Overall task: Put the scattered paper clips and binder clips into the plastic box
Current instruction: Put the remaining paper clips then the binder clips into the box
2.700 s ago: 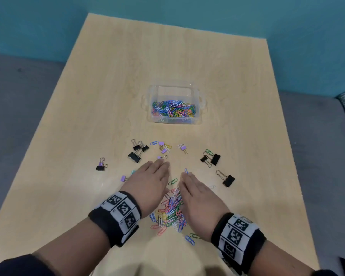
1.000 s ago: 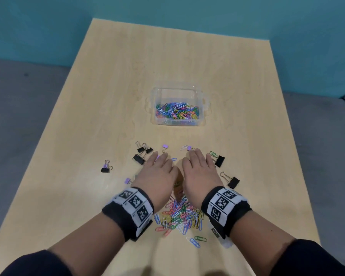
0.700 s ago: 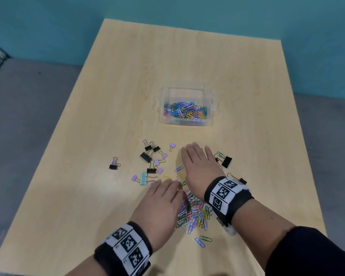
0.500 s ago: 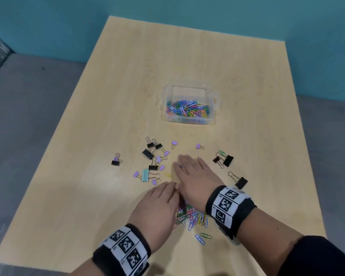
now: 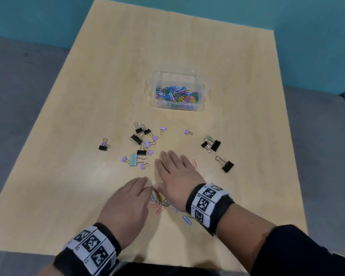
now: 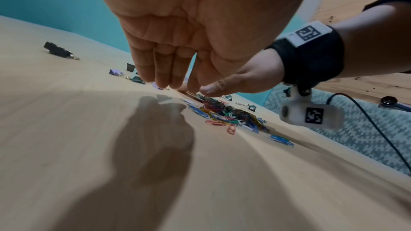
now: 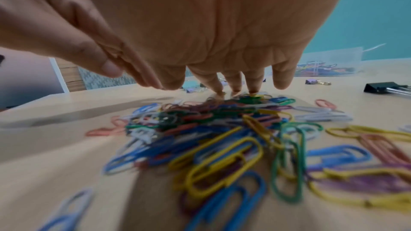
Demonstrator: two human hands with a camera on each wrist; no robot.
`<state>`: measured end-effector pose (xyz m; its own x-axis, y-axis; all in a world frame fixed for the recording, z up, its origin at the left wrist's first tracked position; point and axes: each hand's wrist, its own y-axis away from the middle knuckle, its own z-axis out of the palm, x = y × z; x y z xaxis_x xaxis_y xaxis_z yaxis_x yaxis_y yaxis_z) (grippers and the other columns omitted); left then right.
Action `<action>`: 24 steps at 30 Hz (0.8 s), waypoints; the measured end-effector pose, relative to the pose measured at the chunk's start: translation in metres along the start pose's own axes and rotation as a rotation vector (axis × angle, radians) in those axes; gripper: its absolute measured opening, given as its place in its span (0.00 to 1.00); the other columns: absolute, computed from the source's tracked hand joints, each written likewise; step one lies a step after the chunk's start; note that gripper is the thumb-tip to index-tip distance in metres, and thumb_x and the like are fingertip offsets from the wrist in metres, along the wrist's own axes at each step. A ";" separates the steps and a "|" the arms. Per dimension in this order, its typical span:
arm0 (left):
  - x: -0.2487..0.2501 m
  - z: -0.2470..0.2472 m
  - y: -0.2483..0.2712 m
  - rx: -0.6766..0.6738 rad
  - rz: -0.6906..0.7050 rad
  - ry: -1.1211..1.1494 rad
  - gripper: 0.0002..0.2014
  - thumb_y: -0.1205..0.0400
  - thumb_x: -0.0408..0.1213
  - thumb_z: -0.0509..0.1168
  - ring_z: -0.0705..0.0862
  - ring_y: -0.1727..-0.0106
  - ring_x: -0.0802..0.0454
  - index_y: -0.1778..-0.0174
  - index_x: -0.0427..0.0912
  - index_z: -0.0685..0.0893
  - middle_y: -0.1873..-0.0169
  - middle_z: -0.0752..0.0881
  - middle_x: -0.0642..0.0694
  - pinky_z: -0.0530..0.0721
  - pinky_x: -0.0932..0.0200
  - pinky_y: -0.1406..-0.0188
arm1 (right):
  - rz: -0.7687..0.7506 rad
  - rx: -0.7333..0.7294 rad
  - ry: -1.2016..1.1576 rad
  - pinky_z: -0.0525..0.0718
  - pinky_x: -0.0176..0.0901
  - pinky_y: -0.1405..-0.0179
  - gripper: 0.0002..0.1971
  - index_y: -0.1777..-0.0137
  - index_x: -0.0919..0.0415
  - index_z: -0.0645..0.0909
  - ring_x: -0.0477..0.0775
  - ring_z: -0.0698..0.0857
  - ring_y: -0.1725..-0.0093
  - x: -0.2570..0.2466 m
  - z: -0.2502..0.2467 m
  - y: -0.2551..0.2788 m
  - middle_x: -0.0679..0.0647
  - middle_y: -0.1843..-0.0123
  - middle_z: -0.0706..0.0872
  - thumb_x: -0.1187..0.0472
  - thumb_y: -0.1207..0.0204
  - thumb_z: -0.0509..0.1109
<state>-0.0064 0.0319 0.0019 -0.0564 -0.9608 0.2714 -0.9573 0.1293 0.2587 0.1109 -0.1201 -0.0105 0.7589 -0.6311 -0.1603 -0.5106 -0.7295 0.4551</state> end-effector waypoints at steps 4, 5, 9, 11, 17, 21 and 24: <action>0.003 -0.004 -0.001 0.043 0.029 0.065 0.22 0.24 0.38 0.51 0.83 0.38 0.42 0.39 0.37 0.82 0.38 0.83 0.38 0.83 0.52 0.39 | -0.056 0.036 -0.078 0.59 0.61 0.21 0.37 0.21 0.65 0.59 0.66 0.54 0.18 0.002 0.007 0.027 0.65 0.18 0.59 0.39 0.22 0.40; 0.005 -0.005 -0.004 0.050 0.032 0.087 0.22 0.23 0.38 0.52 0.82 0.37 0.42 0.37 0.37 0.81 0.37 0.83 0.38 0.83 0.52 0.39 | -0.057 0.068 -0.097 0.63 0.60 0.22 0.35 0.23 0.65 0.62 0.66 0.59 0.20 0.007 0.007 0.031 0.65 0.21 0.64 0.40 0.21 0.42; 0.015 0.002 -0.027 0.048 0.057 0.114 0.24 0.19 0.41 0.50 0.75 0.29 0.40 0.29 0.36 0.73 0.29 0.76 0.36 0.78 0.48 0.33 | 0.155 0.153 -0.136 0.62 0.59 0.22 0.35 0.21 0.66 0.59 0.67 0.57 0.19 0.035 0.012 0.032 0.65 0.20 0.61 0.40 0.19 0.42; 0.017 0.011 -0.043 0.024 0.029 0.085 0.26 0.18 0.43 0.45 0.67 0.23 0.39 0.25 0.37 0.67 0.25 0.69 0.37 0.72 0.45 0.28 | 0.227 0.142 -0.134 0.60 0.59 0.22 0.37 0.21 0.65 0.57 0.67 0.54 0.18 0.041 0.019 0.034 0.66 0.19 0.58 0.39 0.21 0.39; 0.020 0.020 -0.038 -0.014 0.084 0.157 0.27 0.19 0.44 0.44 0.68 0.23 0.40 0.25 0.38 0.69 0.25 0.71 0.38 0.64 0.50 0.22 | 0.094 0.127 -0.190 0.60 0.58 0.21 0.34 0.20 0.69 0.59 0.66 0.56 0.18 0.032 0.034 0.065 0.65 0.17 0.60 0.45 0.20 0.44; 0.003 0.010 -0.002 0.143 -0.007 0.359 0.22 0.23 0.39 0.51 0.81 0.37 0.48 0.36 0.45 0.81 0.38 0.83 0.47 0.74 0.59 0.36 | 0.170 0.333 -0.398 0.75 0.52 0.29 0.21 0.29 0.60 0.73 0.60 0.75 0.30 0.039 0.035 0.104 0.57 0.30 0.77 0.58 0.21 0.60; -0.005 0.013 0.023 0.070 -0.007 0.416 0.16 0.27 0.39 0.52 0.84 0.54 0.50 0.48 0.57 0.78 0.53 0.83 0.53 0.79 0.58 0.53 | 0.108 0.337 -0.388 0.83 0.54 0.54 0.12 0.49 0.57 0.79 0.59 0.79 0.53 0.029 0.041 0.130 0.53 0.51 0.80 0.62 0.31 0.60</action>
<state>-0.0315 0.0368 -0.0062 0.0559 -0.7791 0.6244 -0.9750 0.0921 0.2021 0.0502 -0.2438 0.0084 0.5217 -0.7122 -0.4697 -0.7280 -0.6587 0.1902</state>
